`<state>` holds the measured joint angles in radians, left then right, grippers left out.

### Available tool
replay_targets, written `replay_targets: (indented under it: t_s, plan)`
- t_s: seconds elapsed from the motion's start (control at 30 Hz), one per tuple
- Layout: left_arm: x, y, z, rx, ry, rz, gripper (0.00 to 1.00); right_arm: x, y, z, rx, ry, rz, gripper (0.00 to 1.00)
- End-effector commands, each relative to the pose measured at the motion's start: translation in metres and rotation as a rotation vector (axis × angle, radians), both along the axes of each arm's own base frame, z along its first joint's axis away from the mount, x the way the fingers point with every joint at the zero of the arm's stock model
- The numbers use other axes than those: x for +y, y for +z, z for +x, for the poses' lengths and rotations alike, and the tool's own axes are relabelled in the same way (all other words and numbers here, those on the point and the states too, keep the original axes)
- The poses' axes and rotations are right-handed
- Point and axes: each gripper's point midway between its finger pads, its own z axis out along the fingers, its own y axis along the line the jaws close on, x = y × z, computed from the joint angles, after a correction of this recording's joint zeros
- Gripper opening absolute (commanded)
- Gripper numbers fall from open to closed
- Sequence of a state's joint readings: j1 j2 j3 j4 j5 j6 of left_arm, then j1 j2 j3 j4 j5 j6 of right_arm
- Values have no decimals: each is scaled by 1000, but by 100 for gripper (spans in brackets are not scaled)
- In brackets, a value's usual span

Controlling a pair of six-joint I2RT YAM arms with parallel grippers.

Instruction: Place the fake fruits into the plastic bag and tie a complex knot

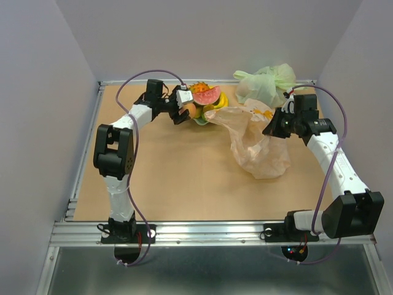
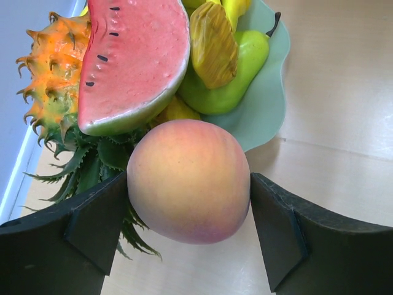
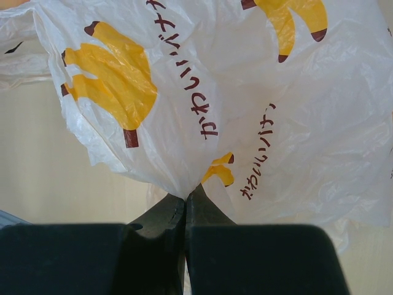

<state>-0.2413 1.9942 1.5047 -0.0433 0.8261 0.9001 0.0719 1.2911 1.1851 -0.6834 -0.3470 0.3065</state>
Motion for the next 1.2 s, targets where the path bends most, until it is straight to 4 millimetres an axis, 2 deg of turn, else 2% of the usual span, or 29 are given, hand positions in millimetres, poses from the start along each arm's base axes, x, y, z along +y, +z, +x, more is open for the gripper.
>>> replay_targets:
  t_s: [0.0, 0.1, 0.33, 0.53, 0.6, 0.83, 1.0, 1.07, 1.17]
  plan:
    - [-7, 27, 0, -48, -1, -35, 93, 1, 34, 14, -117, 6, 17, 0]
    - [-6, 25, -3, -47, -5, -32, 99, 2, 33, 14, -115, 10, 19, 0]
    - [-6, 33, -4, -85, 0, -41, 99, 3, 33, 14, -114, 12, 22, 0]
    - [-3, 32, -9, -90, 15, -37, 98, 4, 31, 12, -109, 20, 26, 1]
    - [-2, 28, -11, -78, 21, -27, 92, 3, 32, 12, -111, 18, 25, 0]
    - [8, 15, -24, -59, 25, 11, 85, 4, 31, 11, -111, 27, 24, 0]
    - [10, 21, -29, -41, 27, 1, 66, 3, 32, 13, -117, 25, 18, 0]
    - [15, 19, -34, -13, 35, 10, 64, 2, 32, 13, -118, 24, 16, 1]
    - [32, 18, -30, 23, 85, 9, 84, 3, 33, 11, -118, 29, 20, 0]
